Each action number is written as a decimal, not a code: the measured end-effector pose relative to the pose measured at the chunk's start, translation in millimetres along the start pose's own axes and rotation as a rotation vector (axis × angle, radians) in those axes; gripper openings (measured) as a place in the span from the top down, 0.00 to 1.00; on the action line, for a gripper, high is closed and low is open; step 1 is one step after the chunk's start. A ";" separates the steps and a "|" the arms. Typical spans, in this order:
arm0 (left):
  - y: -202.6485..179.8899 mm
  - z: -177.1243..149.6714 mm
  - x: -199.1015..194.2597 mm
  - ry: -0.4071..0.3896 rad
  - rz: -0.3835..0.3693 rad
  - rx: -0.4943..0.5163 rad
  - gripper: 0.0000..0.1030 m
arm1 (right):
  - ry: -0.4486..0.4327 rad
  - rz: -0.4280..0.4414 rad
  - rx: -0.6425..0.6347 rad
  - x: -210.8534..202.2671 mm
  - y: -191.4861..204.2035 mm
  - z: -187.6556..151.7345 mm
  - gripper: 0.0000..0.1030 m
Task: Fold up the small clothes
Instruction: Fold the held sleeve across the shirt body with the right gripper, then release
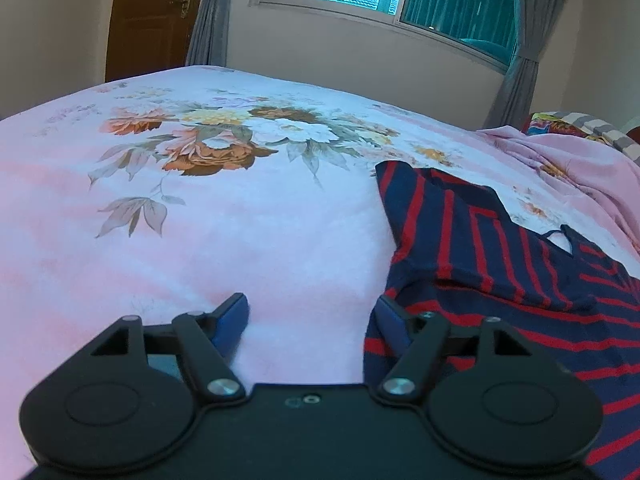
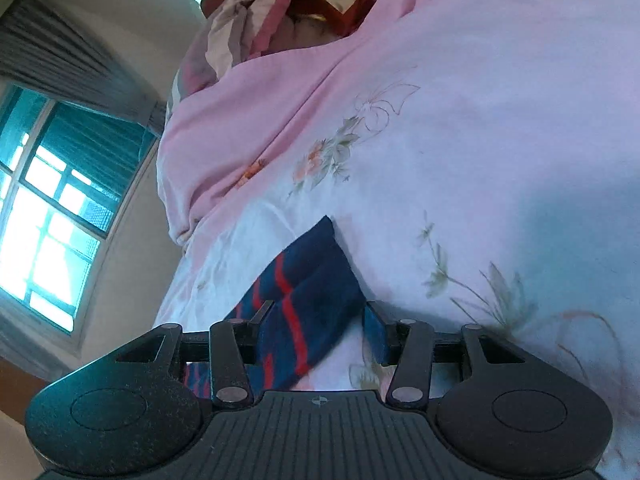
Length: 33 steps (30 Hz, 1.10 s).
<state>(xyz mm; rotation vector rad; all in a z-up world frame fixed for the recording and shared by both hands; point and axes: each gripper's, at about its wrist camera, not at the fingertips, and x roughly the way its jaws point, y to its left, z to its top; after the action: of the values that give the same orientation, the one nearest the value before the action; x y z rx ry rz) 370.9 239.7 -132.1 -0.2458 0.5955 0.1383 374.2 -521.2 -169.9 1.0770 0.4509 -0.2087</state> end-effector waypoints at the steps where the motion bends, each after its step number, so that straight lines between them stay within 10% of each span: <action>1: 0.8 0.1 0.3 -0.001 -0.004 -0.006 0.33 | 0.011 -0.005 -0.002 5.9 3.2 -0.8 0.69; 5: 1.6 4.8 -7.3 -0.014 0.013 -0.010 0.33 | 0.057 -0.016 -0.033 20.4 4.4 3.3 0.95; 15: 63.2 8.8 -37.1 0.027 0.132 -0.002 0.33 | 0.010 0.052 -0.374 18.8 111.6 -29.1 0.96; 25: 89.4 -9.1 -48.2 0.018 0.116 0.006 0.30 | 0.251 0.327 -0.810 54.7 274.7 -231.3 0.96; 29: 96.1 -11.6 -48.2 0.007 0.085 -0.033 0.29 | 0.433 0.233 -1.041 84.4 269.7 -324.9 0.95; 33: 98.3 -13.6 -48.9 -0.002 0.069 -0.047 0.28 | 0.397 0.235 -1.096 78.6 265.3 -337.6 0.95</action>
<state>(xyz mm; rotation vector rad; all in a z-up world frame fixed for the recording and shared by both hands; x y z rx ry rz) 304.0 327.8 -133.7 -0.2707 0.5995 0.2196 459.4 -95.3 -126.5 0.0703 0.6694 0.4423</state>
